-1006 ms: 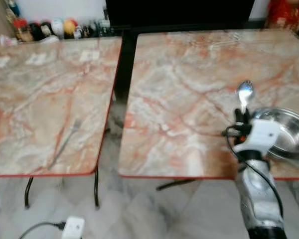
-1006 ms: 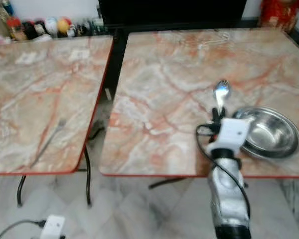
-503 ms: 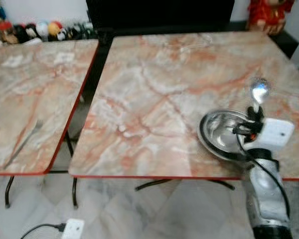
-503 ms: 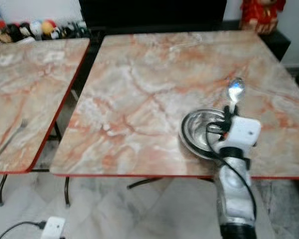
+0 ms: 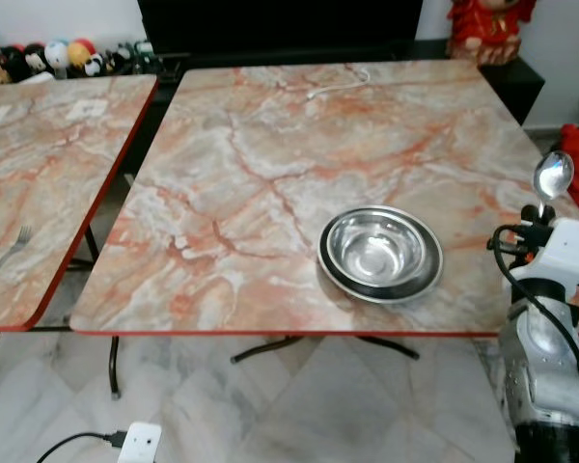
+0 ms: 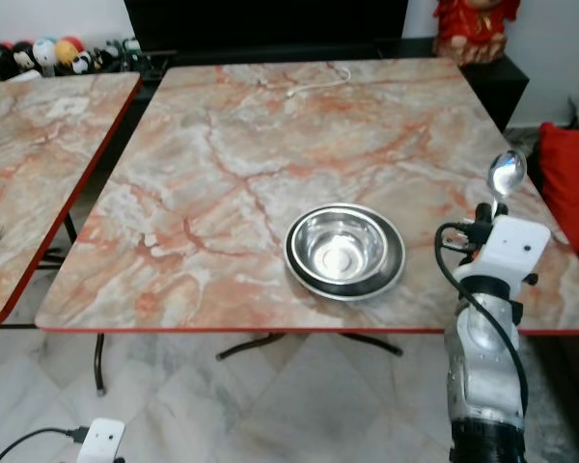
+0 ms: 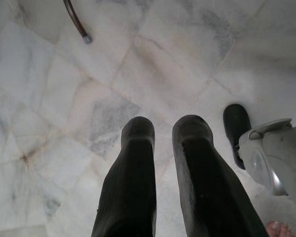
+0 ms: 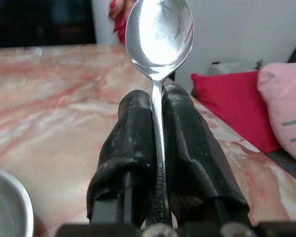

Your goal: Setting the table

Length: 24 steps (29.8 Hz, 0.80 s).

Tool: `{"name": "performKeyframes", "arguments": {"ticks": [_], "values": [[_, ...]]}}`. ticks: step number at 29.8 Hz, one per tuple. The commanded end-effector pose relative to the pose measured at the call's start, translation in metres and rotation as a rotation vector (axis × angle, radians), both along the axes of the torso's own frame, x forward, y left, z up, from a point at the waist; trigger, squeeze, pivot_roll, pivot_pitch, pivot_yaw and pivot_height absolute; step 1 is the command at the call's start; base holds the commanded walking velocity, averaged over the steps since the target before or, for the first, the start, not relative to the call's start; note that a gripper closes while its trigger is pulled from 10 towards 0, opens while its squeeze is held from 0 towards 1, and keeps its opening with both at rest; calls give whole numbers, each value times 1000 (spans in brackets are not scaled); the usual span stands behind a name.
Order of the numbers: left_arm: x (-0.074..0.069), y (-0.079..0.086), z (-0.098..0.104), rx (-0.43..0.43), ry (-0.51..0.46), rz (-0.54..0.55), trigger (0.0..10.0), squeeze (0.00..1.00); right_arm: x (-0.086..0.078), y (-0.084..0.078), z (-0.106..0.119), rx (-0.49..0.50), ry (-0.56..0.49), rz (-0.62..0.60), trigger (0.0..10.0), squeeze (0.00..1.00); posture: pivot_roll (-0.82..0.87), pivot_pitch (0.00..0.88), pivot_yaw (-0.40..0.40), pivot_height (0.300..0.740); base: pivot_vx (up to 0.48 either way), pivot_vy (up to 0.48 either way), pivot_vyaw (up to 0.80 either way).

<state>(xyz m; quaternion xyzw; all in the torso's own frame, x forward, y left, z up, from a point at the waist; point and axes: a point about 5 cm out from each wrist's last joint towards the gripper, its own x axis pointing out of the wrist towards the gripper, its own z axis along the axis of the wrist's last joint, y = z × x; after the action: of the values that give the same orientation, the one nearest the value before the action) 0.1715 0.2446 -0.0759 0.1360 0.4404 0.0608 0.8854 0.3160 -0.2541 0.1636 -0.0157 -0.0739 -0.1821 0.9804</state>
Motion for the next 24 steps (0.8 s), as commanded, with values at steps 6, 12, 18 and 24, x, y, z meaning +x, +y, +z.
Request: {"name": "performKeyframes", "arguments": {"ticks": [6,12,18,24], "values": [[-7,3,-3,4,28,0,10000,0,18,-2,-20,44,216,111,10000,0,-118,107,51,740,0,0,0],[-7,3,-3,5,27,-2,10000,0,29,0,-31,90,323,193,10000,0,-117,114,55,740,0,0,0],[-9,5,-3,10,28,-4,10000,0,38,7,-33,71,358,237,10000,0,-112,124,64,740,0,0,0],[-11,7,-3,12,31,-7,10000,0,41,4,-34,38,392,232,10000,0,-112,131,69,740,0,0,0]]}}
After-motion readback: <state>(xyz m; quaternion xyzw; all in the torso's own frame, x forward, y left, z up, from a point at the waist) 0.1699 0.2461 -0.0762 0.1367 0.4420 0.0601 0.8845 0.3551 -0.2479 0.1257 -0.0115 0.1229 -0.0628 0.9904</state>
